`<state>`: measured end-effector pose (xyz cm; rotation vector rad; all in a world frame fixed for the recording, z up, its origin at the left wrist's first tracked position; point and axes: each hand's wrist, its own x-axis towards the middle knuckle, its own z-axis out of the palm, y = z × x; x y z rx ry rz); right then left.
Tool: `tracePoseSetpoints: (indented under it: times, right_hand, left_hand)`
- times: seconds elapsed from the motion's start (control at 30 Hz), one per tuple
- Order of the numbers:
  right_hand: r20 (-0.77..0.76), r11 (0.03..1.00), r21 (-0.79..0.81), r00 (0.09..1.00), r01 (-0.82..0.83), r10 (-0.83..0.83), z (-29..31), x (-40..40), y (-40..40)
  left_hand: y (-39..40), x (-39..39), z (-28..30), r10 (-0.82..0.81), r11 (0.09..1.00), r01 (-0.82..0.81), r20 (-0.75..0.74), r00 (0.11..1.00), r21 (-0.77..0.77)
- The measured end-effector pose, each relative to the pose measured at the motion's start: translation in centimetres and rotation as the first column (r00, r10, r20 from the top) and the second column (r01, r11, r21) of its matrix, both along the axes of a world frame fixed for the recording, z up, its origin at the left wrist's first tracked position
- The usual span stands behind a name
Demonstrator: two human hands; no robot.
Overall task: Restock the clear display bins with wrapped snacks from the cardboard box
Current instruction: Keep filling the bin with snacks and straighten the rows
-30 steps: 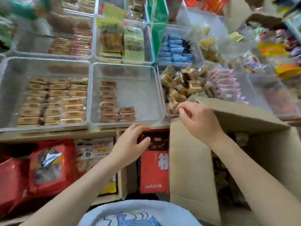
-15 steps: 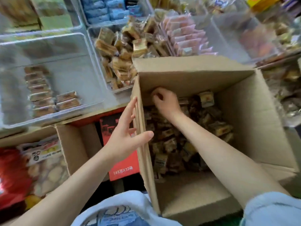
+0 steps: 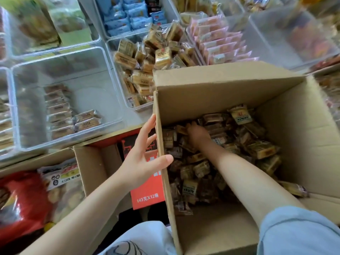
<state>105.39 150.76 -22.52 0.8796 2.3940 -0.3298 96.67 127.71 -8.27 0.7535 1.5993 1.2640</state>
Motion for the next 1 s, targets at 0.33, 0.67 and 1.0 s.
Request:
tracePoseSetpoints:
  times: [0.33, 0.67, 1.0]
  right_hand:
    - [0.012, 0.220, -0.958, 0.794, 0.183, -0.608, 19.5, 1.4, -0.6]
    - [-0.066, 0.067, -0.997, 0.795, -0.033, -0.603, 25.2, -8.7, -9.3]
    - [-0.083, 0.252, -0.966, 0.869, 0.049, -0.488, 20.2, -27.5, -26.3]
  left_hand:
    - [-0.5, -0.8, -0.2, -0.042, 0.999, 0.042, 0.019, 0.999, -0.027]
    - [-8.7, -10.3, -0.5, 0.233, 0.947, -0.296, -0.371, 0.899, -0.122]
    - [-29.3, -25.8, -6.1, 0.253, 0.577, -0.751, -0.803, 0.539, -0.322]
